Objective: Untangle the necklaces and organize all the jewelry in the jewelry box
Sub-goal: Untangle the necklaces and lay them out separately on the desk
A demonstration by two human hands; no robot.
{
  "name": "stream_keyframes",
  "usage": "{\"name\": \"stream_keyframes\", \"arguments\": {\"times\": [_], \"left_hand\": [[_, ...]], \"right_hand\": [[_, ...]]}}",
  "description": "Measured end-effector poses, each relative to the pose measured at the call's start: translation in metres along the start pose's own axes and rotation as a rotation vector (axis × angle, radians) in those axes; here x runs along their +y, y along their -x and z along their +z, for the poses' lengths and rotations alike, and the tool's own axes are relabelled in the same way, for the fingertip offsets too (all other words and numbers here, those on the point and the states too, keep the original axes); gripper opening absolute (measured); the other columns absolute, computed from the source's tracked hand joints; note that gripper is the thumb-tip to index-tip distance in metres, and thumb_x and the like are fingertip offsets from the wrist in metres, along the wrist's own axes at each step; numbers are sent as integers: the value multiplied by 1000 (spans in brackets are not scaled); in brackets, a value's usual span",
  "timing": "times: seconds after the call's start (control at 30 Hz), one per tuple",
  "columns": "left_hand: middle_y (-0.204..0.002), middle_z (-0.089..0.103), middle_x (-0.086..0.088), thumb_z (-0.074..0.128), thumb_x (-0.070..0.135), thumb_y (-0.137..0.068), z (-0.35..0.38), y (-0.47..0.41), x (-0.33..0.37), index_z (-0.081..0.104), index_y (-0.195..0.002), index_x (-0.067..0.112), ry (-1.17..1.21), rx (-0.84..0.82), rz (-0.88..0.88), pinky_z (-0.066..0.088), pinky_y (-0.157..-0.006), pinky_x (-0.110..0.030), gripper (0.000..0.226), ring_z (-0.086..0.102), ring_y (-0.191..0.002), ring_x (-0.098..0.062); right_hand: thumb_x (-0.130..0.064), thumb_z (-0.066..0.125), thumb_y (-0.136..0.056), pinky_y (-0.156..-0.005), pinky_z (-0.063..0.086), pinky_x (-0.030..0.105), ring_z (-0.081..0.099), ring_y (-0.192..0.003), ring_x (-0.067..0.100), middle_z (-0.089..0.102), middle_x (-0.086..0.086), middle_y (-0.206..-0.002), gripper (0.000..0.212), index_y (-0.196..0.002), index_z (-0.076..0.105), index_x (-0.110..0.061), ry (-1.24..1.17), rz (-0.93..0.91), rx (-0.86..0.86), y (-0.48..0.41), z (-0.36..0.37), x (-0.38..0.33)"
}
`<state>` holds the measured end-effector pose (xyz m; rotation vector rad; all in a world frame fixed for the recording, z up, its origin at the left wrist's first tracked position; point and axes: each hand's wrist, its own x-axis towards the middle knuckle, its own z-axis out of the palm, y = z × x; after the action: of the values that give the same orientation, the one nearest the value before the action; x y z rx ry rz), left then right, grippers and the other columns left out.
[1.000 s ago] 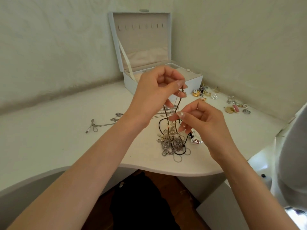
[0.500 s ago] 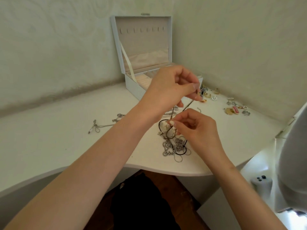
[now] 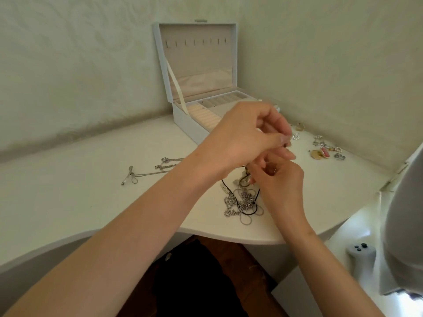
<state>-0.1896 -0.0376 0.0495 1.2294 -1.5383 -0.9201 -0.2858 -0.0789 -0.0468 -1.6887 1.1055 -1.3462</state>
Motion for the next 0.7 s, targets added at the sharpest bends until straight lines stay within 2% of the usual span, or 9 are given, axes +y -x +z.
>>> {"name": "stream_keyframes", "arguments": {"times": [0.07, 0.13, 0.2, 0.23, 0.33, 0.43, 0.57, 0.63, 0.7], "left_hand": [[-81, 66, -9, 62, 0, -86, 8, 2, -1, 62, -89, 3, -35, -55, -2, 48, -42, -20, 4, 71, -71, -17], [-85, 68, -2, 63, 13, -88, 13, 2, -6, 63, -90, 11, -277, -33, 88, 57, -55, -32, 3, 70, -74, -13], [-84, 67, 14, 62, 28, -88, 9, 1, -13, 62, -90, 23, -589, 156, 245, 54, -68, -32, 5, 64, -73, -4], [-83, 65, 17, 60, 29, -89, 3, 0, -16, 61, -89, 26, -617, 267, 296, 52, -69, -30, 2, 63, -71, -2], [-83, 67, 14, 57, 12, -90, -19, -1, -32, 60, -89, 22, -414, 388, 225, 50, -64, -20, 11, 62, -71, 2], [-87, 68, 12, 56, -3, -86, -34, 4, -55, 60, -93, 17, -378, 262, 35, 42, -63, -7, 22, 57, -71, 10], [-93, 71, 7, 65, 2, -83, -34, 12, -75, 57, -111, 15, -136, 28, -149, 48, -76, -14, 32, 63, -88, -3], [-93, 70, 8, 66, 7, -83, -30, 11, -80, 57, -108, 19, -100, 46, -143, 47, -80, -18, 29, 63, -85, -4], [-89, 68, 12, 65, 12, -85, -27, 9, -81, 60, -107, 18, -102, 99, -100, 44, -71, -17, 24, 57, -74, 0]], "right_hand": [[-5, 65, -79, -47, 37, 9, 54, -48, 1, 57, -14, -49, 25, -64, 59, -23, -55, 11, 20, -1, 2, -2], [4, 57, -79, -46, 36, 8, 51, -47, -5, 55, -14, -47, 30, -66, 57, -23, -130, 18, 5, -2, 2, -4], [13, 56, -80, -46, 34, 9, 43, -42, -3, 55, -15, -44, 38, -62, 56, -21, -271, 35, -34, -1, 2, -6], [10, 60, -80, -47, 36, 10, 43, -43, -1, 59, -15, -49, 31, -66, 60, -17, -364, 50, -60, -2, 2, -8], [-1, 65, -81, -47, 39, 14, 45, -44, 6, 74, -4, -74, 8, -80, 67, -8, -523, 117, -150, -4, -1, -9], [-9, 67, -77, -48, 40, 15, 47, -46, 6, 75, 0, -81, 8, -84, 69, -11, -530, 131, -196, -10, -3, -6], [-26, 65, -68, -52, 44, 19, 55, -51, 9, 73, -2, -82, 25, -90, 70, -17, -519, 142, -277, -14, -2, -6], [-32, 64, -72, -52, 45, 20, 56, -54, 11, 73, 2, -89, 28, -95, 71, -17, -495, 128, -329, -16, -3, -6], [-41, 64, -77, -55, 48, 22, 61, -60, 14, 74, 4, -97, 32, -99, 70, -18, -463, 98, -392, -18, -5, -6]]}}
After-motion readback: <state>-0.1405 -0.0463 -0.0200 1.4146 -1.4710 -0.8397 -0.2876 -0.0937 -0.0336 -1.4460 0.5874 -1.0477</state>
